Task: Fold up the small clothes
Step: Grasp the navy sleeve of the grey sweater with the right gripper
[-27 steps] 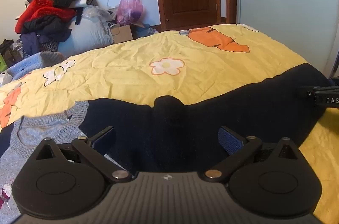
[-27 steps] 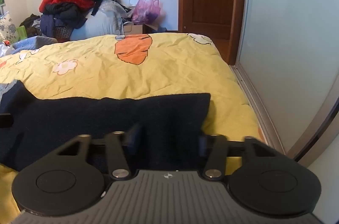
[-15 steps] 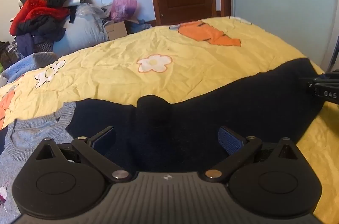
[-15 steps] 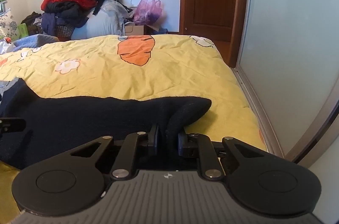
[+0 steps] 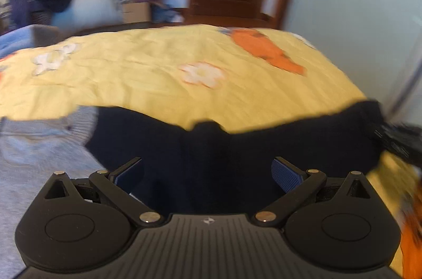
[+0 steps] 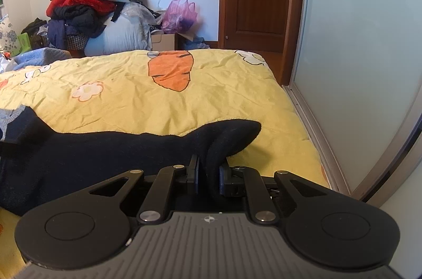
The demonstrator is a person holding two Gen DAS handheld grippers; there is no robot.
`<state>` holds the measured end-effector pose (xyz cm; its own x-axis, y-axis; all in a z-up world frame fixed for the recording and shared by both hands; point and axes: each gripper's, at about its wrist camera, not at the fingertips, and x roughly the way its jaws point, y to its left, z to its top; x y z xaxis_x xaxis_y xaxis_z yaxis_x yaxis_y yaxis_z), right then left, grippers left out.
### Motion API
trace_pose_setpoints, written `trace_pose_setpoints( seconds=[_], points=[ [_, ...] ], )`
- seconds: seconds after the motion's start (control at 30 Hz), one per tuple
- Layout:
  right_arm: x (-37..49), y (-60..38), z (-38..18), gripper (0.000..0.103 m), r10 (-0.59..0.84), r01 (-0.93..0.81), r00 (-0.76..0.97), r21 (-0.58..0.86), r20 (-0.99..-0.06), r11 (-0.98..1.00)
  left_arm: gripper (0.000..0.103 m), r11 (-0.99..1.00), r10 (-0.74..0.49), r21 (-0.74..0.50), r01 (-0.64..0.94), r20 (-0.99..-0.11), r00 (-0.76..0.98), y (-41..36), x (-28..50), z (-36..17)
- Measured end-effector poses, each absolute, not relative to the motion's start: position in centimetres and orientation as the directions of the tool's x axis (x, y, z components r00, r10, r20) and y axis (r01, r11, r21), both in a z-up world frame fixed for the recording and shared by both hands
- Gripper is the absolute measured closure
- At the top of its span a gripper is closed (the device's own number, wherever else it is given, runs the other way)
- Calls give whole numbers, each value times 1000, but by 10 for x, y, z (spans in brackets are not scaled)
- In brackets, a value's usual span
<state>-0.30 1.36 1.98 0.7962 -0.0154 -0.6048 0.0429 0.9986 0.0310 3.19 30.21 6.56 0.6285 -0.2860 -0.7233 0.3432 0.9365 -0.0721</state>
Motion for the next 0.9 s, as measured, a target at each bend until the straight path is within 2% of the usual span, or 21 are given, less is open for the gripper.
trace_pose_setpoints(
  seconds=[0.2, 0.3, 0.37, 0.47, 0.53, 0.6, 0.67, 0.8, 0.87, 0.9],
  points=[
    [-5, 15, 18, 84, -16, 39, 794, 25, -608, 999, 0, 933, -266, -11, 360, -695, 668, 282, 19, 52],
    [-5, 16, 17, 84, -13, 36, 796, 25, -605, 999, 0, 920, -305, -36, 390, -693, 653, 280, 33, 53],
    [-4, 17, 15, 84, -9, 26, 798, 19, -602, 999, 0, 912, -302, -4, 409, -682, 666, 276, 47, 58],
    [-3, 14, 13, 84, 8, 18, 799, 37, -601, 999, 0, 854, -368, -6, 520, -714, 595, 265, 76, 58],
    [-4, 13, 12, 84, 15, 12, 801, 41, -599, 999, 0, 833, -327, 85, 546, -721, 611, 256, 88, 51],
    [-5, 12, 11, 84, 17, 4, 802, 33, -597, 999, 0, 792, -332, 88, 603, -767, 549, 250, 98, 39],
    [-6, 12, 10, 83, 15, -3, 804, 22, -594, 1000, 0, 779, -367, 70, 624, -756, 543, 251, 98, 35],
    [-7, 16, 9, 83, -2, -1, 806, -5, -592, 1000, 1, 748, -366, 126, 652, -741, 563, 243, 90, 34],
    [-8, 16, 11, 83, -5, 9, 807, 3, -591, 1000, 21, 743, -391, 73, 665, -759, 520, 243, 95, 37],
    [-8, 16, 11, 84, -4, 12, 806, 10, -592, 1000, 42, 743, -413, 21, 669, -772, 483, 244, 99, 40]
  ],
)
